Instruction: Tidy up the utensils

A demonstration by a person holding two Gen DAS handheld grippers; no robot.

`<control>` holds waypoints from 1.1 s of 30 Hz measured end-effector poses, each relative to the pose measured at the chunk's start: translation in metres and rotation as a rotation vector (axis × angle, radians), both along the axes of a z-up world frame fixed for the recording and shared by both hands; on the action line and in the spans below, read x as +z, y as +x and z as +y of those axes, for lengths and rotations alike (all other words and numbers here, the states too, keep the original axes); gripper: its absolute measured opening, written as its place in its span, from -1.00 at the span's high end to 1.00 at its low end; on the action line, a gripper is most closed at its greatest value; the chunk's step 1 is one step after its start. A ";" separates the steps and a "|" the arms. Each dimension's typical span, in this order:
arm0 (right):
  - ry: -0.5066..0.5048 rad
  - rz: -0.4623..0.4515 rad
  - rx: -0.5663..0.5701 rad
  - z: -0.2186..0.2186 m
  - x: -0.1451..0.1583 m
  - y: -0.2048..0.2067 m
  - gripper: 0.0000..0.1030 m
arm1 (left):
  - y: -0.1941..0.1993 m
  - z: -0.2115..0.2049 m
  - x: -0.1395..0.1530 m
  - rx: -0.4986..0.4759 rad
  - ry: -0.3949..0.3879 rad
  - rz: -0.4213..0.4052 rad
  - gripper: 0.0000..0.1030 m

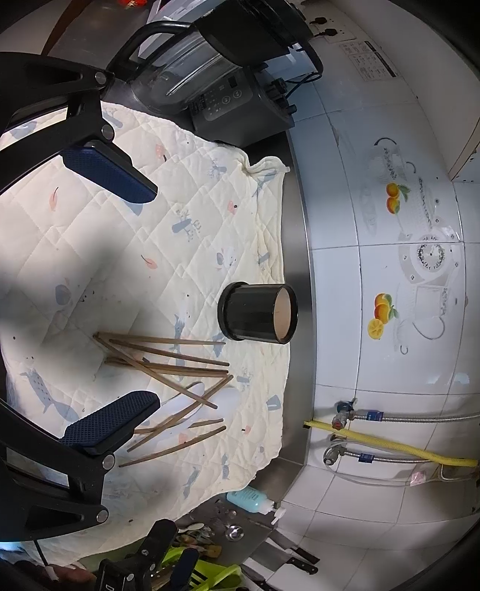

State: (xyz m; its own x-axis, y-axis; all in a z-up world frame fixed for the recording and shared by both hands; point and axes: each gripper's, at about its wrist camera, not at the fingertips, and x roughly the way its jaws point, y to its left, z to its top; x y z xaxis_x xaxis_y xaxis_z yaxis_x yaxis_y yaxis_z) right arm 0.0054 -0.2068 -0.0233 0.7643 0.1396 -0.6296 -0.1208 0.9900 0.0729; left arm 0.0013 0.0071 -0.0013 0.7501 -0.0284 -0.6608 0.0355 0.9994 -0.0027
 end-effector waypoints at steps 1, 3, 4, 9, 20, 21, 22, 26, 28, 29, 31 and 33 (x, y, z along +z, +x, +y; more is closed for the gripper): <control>0.001 0.001 0.001 0.000 0.000 0.000 -1.00 | 0.000 0.000 0.000 -0.001 -0.002 0.000 -1.00; 0.001 0.000 0.002 0.000 0.000 0.001 -1.00 | 0.001 -0.002 0.000 -0.001 0.004 -0.002 -1.00; 0.001 -0.001 0.002 0.001 0.000 0.001 -1.00 | 0.001 -0.002 0.000 0.002 0.006 -0.004 -1.00; 0.003 -0.001 0.003 0.001 0.000 0.001 -1.00 | 0.001 -0.002 -0.001 0.005 0.008 -0.003 -1.00; 0.014 0.000 0.003 0.002 0.001 0.003 -1.00 | 0.004 -0.005 -0.001 -0.003 0.006 0.000 -1.00; 0.016 0.000 0.005 0.001 0.001 0.003 -1.00 | 0.004 -0.005 -0.002 -0.002 0.007 0.000 -1.00; 0.017 -0.002 0.007 0.000 0.001 0.003 -1.00 | 0.004 -0.005 -0.002 0.000 0.007 0.000 -1.00; 0.017 0.003 0.013 0.002 0.000 0.004 -1.00 | 0.006 -0.006 -0.002 0.009 0.007 0.002 -1.00; 0.019 0.003 0.016 0.002 -0.001 0.004 -1.00 | 0.007 -0.004 -0.003 0.014 0.005 0.004 -1.00; 0.020 0.003 0.018 0.003 -0.001 0.004 -1.00 | 0.007 -0.004 -0.003 0.015 0.005 0.005 -1.00; 0.021 0.003 0.020 0.003 -0.001 0.005 -1.00 | 0.008 -0.004 -0.003 0.016 0.005 0.006 -1.00; 0.021 0.003 0.020 0.004 -0.001 0.005 -1.00 | 0.008 0.000 -0.005 0.015 0.004 0.007 -1.00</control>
State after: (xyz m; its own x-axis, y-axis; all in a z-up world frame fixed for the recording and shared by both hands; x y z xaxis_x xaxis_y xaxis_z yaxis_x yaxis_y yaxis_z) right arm 0.0103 -0.2029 -0.0242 0.7592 0.1683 -0.6288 -0.1407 0.9856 0.0940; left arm 0.0096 0.0068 -0.0060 0.7459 -0.0146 -0.6659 0.0202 0.9998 0.0007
